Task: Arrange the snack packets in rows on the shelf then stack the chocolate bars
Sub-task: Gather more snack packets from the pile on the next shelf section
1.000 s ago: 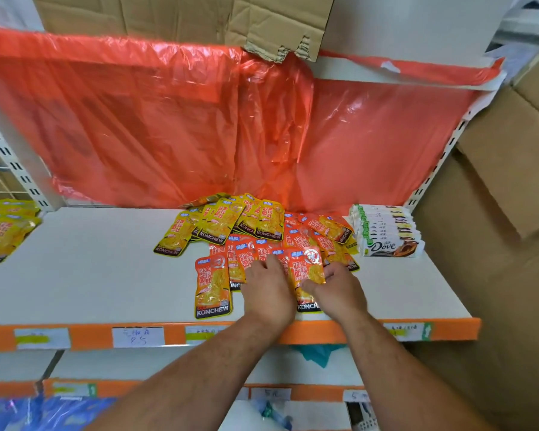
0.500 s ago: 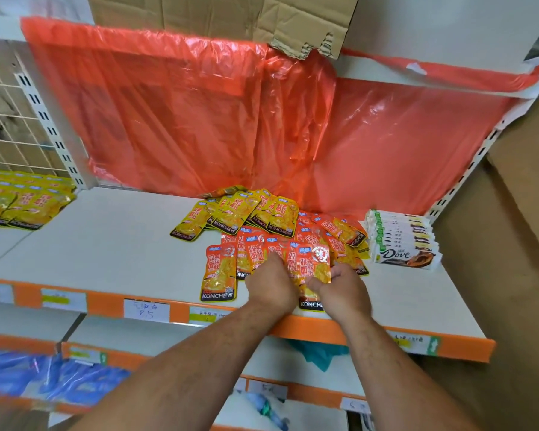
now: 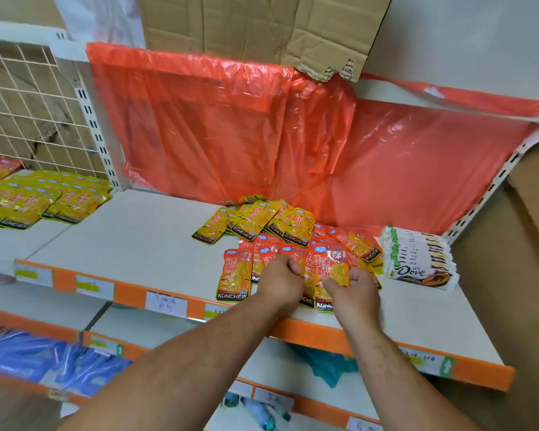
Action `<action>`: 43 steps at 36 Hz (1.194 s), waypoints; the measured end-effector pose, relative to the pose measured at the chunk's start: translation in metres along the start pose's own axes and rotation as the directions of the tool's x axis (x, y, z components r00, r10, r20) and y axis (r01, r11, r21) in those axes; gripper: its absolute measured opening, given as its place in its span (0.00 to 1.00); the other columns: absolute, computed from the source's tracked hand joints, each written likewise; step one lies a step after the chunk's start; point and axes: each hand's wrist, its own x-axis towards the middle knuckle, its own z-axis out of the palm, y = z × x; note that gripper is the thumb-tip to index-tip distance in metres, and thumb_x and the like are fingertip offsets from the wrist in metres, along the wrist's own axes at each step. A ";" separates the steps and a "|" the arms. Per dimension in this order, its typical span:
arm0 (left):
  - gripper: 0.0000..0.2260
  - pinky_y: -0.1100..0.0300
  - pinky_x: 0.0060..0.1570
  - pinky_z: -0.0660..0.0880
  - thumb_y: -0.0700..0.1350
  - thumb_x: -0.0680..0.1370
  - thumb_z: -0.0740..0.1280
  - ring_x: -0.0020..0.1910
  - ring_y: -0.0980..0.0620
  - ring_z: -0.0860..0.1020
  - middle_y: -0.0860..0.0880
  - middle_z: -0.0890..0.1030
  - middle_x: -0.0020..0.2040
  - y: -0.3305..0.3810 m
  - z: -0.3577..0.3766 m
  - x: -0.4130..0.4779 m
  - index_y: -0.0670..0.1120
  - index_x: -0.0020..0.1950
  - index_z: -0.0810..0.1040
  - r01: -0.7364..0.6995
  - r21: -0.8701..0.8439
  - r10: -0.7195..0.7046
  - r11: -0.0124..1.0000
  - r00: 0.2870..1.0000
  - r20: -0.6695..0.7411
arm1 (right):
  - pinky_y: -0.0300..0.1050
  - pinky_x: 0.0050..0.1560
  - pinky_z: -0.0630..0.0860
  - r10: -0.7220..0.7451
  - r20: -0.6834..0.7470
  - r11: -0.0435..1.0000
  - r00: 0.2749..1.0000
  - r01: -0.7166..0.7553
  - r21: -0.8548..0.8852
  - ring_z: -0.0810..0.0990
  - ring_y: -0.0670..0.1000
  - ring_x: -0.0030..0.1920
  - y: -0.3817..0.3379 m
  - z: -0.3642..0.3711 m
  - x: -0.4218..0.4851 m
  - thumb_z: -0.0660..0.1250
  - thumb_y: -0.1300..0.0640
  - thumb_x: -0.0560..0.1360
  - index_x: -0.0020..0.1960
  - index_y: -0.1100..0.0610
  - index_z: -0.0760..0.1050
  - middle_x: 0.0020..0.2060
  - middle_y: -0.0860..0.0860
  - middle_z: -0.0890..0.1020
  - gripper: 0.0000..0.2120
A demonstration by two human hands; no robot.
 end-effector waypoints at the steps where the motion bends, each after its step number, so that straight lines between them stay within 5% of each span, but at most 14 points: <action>1: 0.12 0.60 0.31 0.66 0.31 0.70 0.61 0.32 0.50 0.68 0.51 0.71 0.33 0.002 -0.003 -0.002 0.49 0.39 0.69 0.013 -0.054 -0.013 0.998 1.000 0.002 | 0.40 0.33 0.68 -0.016 0.013 1.000 1.000 0.016 0.022 0.74 0.45 0.36 -0.002 0.001 0.000 0.74 0.58 0.74 0.45 0.53 0.68 0.37 0.43 0.75 0.13; 4: 0.12 0.63 0.29 0.64 0.31 0.73 0.58 0.32 0.52 0.68 0.50 0.71 0.34 0.008 -0.019 -0.007 0.48 0.40 0.70 0.029 -0.146 -0.027 0.989 1.000 0.013 | 0.44 0.33 0.66 -0.023 0.047 0.998 0.999 0.020 0.067 0.73 0.50 0.36 -0.013 0.008 -0.003 0.75 0.58 0.72 0.45 0.56 0.69 0.36 0.47 0.74 0.13; 7: 0.10 0.67 0.27 0.67 0.30 0.73 0.60 0.28 0.54 0.73 0.47 0.75 0.34 0.008 -0.036 -0.011 0.44 0.42 0.75 0.068 -0.221 -0.063 0.973 0.998 0.029 | 0.44 0.38 0.73 0.008 0.106 0.994 0.994 -0.019 0.107 0.82 0.53 0.42 -0.023 0.017 -0.001 0.76 0.58 0.71 0.49 0.58 0.78 0.43 0.52 0.84 0.10; 10: 0.11 0.60 0.32 0.69 0.30 0.67 0.61 0.32 0.50 0.74 0.48 0.75 0.30 0.002 -0.055 -0.013 0.45 0.32 0.75 0.084 -0.245 -0.072 0.966 0.996 0.058 | 0.45 0.41 0.77 -0.007 0.162 0.991 0.987 -0.015 0.131 0.85 0.54 0.44 -0.036 0.028 -0.004 0.76 0.60 0.71 0.49 0.60 0.81 0.43 0.53 0.86 0.08; 12: 0.11 0.59 0.30 0.69 0.32 0.66 0.66 0.30 0.50 0.73 0.50 0.74 0.28 -0.001 -0.071 -0.014 0.47 0.30 0.71 0.092 -0.243 -0.080 0.966 0.995 0.061 | 0.44 0.38 0.77 -0.019 0.193 0.987 0.981 -0.013 0.162 0.84 0.54 0.42 -0.048 0.038 -0.010 0.75 0.62 0.72 0.48 0.61 0.82 0.42 0.53 0.86 0.06; 15: 0.08 0.60 0.34 0.75 0.37 0.70 0.71 0.30 0.52 0.77 0.50 0.81 0.32 -0.004 -0.099 -0.016 0.46 0.32 0.77 0.087 -0.314 -0.082 0.945 0.996 0.028 | 0.44 0.33 0.77 -0.001 0.237 0.973 0.971 -0.053 0.224 0.84 0.54 0.37 -0.063 0.059 -0.022 0.74 0.64 0.73 0.48 0.61 0.82 0.40 0.54 0.86 0.04; 20: 0.13 0.70 0.22 0.66 0.33 0.75 0.70 0.19 0.61 0.72 0.50 0.77 0.30 -0.021 -0.152 -0.015 0.45 0.34 0.73 0.084 -0.399 -0.091 0.913 0.996 0.003 | 0.52 0.47 0.80 0.007 0.328 0.970 0.945 -0.086 0.229 0.85 0.55 0.40 -0.085 0.102 -0.045 0.75 0.64 0.72 0.44 0.60 0.83 0.40 0.54 0.87 0.02; 23: 0.09 0.70 0.20 0.65 0.33 0.75 0.70 0.19 0.62 0.72 0.49 0.77 0.32 -0.035 -0.190 -0.016 0.44 0.40 0.74 0.079 -0.386 -0.095 0.919 0.995 -0.023 | 0.46 0.40 0.79 -0.004 0.371 0.974 0.929 -0.081 0.213 0.83 0.51 0.34 -0.099 0.132 -0.063 0.74 0.63 0.73 0.38 0.59 0.81 0.39 0.56 0.87 0.06; 27: 0.12 0.70 0.20 0.65 0.31 0.74 0.70 0.20 0.58 0.74 0.48 0.78 0.30 -0.057 -0.248 -0.016 0.44 0.36 0.74 0.092 -0.396 -0.120 0.914 0.992 -0.047 | 0.33 0.19 0.69 0.033 0.442 0.969 0.896 -0.137 0.206 0.76 0.43 0.20 -0.128 0.175 -0.095 0.71 0.66 0.75 0.35 0.59 0.74 0.21 0.47 0.79 0.12; 32: 0.11 0.64 0.27 0.67 0.33 0.74 0.72 0.27 0.50 0.73 0.43 0.79 0.34 -0.090 -0.328 -0.013 0.44 0.36 0.75 0.115 -0.334 -0.154 0.936 0.984 -0.092 | 0.38 0.30 0.71 -0.007 0.441 0.993 0.897 -0.046 0.109 0.77 0.52 0.29 -0.153 0.249 -0.125 0.75 0.58 0.73 0.34 0.58 0.75 0.28 0.53 0.78 0.12; 35: 0.10 0.65 0.25 0.69 0.33 0.74 0.71 0.28 0.50 0.73 0.44 0.79 0.34 -0.113 -0.377 -0.012 0.44 0.37 0.74 0.120 -0.334 -0.173 0.935 0.976 -0.133 | 0.38 0.25 0.72 0.037 0.467 0.996 0.883 -0.068 0.051 0.79 0.50 0.27 -0.167 0.295 -0.145 0.73 0.60 0.75 0.41 0.61 0.79 0.32 0.55 0.81 0.06; 39: 0.12 0.65 0.26 0.68 0.33 0.74 0.71 0.26 0.52 0.73 0.46 0.78 0.33 -0.141 -0.436 -0.014 0.45 0.35 0.73 0.125 -0.344 -0.197 0.931 0.963 -0.184 | 0.51 0.38 0.81 0.011 0.508 1.000 0.861 -0.016 0.005 0.82 0.55 0.34 -0.184 0.351 -0.174 0.73 0.60 0.74 0.40 0.60 0.80 0.37 0.58 0.84 0.06; 43: 0.13 0.68 0.21 0.61 0.33 0.74 0.71 0.21 0.56 0.68 0.48 0.75 0.28 -0.168 -0.488 -0.018 0.44 0.33 0.73 0.130 -0.352 -0.224 0.927 0.944 -0.242 | 0.48 0.32 0.80 -0.006 0.550 1.000 0.835 0.007 0.001 0.82 0.55 0.34 -0.200 0.400 -0.199 0.74 0.60 0.73 0.40 0.61 0.79 0.37 0.59 0.84 0.07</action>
